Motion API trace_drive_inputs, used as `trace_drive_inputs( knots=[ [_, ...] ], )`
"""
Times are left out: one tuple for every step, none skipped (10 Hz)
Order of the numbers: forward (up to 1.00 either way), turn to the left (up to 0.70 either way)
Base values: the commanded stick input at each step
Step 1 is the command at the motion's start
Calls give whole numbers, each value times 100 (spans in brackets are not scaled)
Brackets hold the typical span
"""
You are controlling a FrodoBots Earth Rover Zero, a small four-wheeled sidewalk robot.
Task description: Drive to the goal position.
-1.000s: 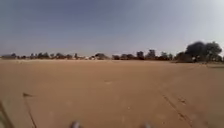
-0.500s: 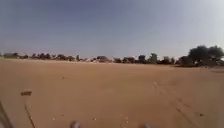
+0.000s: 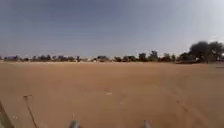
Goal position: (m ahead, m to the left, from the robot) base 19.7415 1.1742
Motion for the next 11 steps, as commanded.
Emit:
trace_drive_inputs(
  knots=[
    [70, -28],
    [70, -26],
    [70, -9],
    [70, 0],
    [70, 0],
    [70, 0],
    [70, 0],
    [70, 0],
    [70, 0],
    [70, 0],
    [70, 0]
  ],
)
